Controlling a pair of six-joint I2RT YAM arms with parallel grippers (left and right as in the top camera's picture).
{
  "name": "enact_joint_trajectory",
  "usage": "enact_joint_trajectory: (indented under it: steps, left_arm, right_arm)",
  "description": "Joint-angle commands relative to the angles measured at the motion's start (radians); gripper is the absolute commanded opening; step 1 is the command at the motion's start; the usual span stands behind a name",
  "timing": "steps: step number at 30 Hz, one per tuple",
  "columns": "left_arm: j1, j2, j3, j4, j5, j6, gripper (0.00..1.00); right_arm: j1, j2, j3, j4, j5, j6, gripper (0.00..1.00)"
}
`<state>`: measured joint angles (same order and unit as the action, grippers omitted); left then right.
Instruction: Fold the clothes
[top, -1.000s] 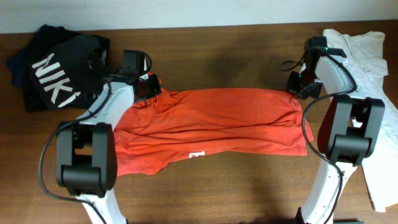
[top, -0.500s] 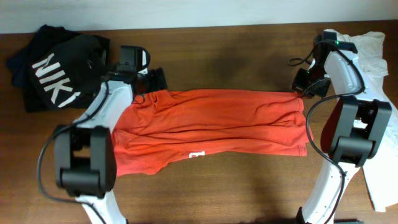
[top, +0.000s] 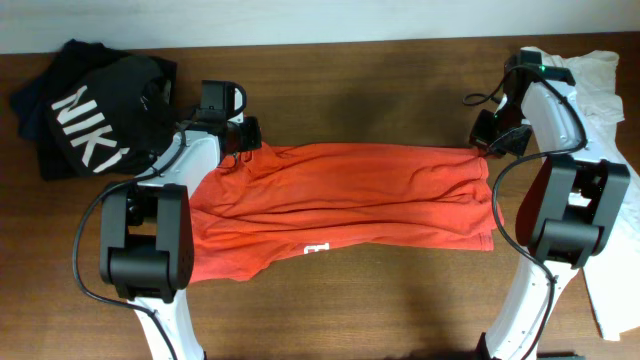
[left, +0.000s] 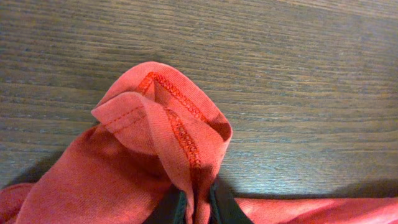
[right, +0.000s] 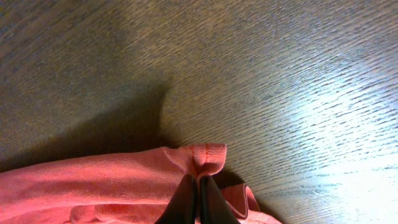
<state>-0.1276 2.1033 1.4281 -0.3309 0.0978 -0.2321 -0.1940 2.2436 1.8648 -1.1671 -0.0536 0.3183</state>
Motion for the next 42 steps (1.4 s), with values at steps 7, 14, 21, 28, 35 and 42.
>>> enact_joint_trajectory:
  steps: [7,14,21,28,35,42]
  left_arm:
    - [0.006,-0.029,0.241,-0.375,-0.106,-0.01,0.0]
    - [0.019,-0.082,0.262,-0.639,-0.121,-0.01,0.0]
    - [0.088,-0.107,0.262,-0.906,-0.121,-0.013,0.0]
    - [0.139,-0.107,0.262,-1.08,-0.121,-0.013,0.01]
    - [0.144,-0.107,0.261,-1.257,-0.181,-0.04,0.0]
    - [0.144,-0.107,0.147,-1.214,-0.206,-0.067,0.01]
  right_arm:
    - [-0.009,-0.022,0.02,-0.01,-0.006,0.012,0.04]
    - [-0.011,-0.027,0.115,-0.147,0.002,0.012,0.04]
    - [-0.026,-0.027,0.17,-0.309,0.025,0.011,0.04]
    - [-0.043,-0.027,0.172,-0.428,0.077,0.012,0.04]
    - [-0.051,-0.06,0.159,-0.532,0.088,0.012,0.04]
    - [-0.048,-0.235,-0.009,-0.488,0.103,0.009,0.04]
